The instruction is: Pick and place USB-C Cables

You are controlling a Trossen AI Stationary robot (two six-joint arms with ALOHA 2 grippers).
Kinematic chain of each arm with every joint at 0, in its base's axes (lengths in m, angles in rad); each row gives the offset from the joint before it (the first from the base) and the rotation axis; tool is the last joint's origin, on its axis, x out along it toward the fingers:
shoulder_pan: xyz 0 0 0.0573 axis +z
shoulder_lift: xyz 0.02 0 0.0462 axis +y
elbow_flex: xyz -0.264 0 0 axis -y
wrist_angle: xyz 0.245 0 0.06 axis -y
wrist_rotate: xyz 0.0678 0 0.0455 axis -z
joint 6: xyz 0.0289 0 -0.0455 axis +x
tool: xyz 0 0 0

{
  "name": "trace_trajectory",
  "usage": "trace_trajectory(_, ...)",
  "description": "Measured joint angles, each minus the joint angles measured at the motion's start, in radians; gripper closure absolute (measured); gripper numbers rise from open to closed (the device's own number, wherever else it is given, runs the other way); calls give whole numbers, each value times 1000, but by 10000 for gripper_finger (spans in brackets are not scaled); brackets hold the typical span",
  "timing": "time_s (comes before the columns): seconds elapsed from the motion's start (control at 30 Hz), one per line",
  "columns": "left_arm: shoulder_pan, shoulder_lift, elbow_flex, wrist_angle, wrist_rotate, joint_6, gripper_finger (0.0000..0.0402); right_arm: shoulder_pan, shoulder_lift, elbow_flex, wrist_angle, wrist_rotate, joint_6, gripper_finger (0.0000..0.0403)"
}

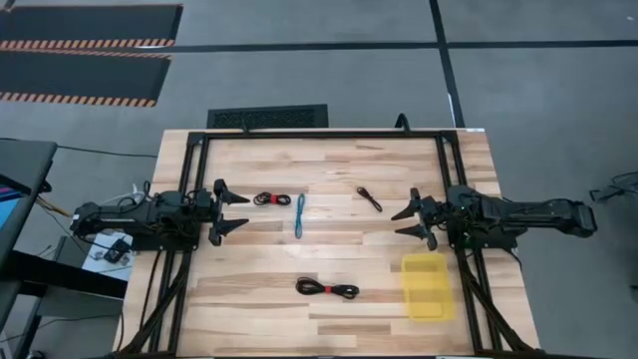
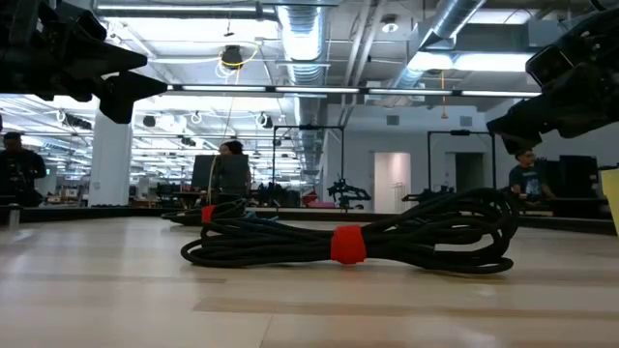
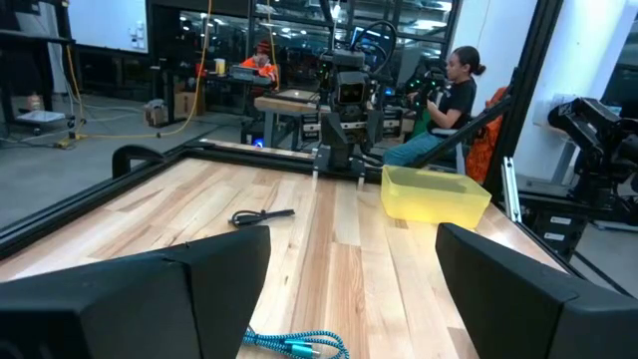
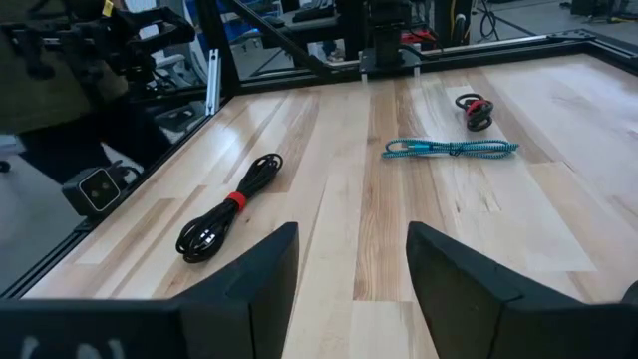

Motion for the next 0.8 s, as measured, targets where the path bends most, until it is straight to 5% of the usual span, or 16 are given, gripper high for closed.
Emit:
trace_trajectory(0.57, 0, 0, 0, 11, -2, -62, 120, 0, 0, 0, 0, 0, 0, 191)
trace_trajectory(0.8, 0, 0, 0, 54, -8, -483, 120, -11, 0, 0, -1, 37, -1, 191)
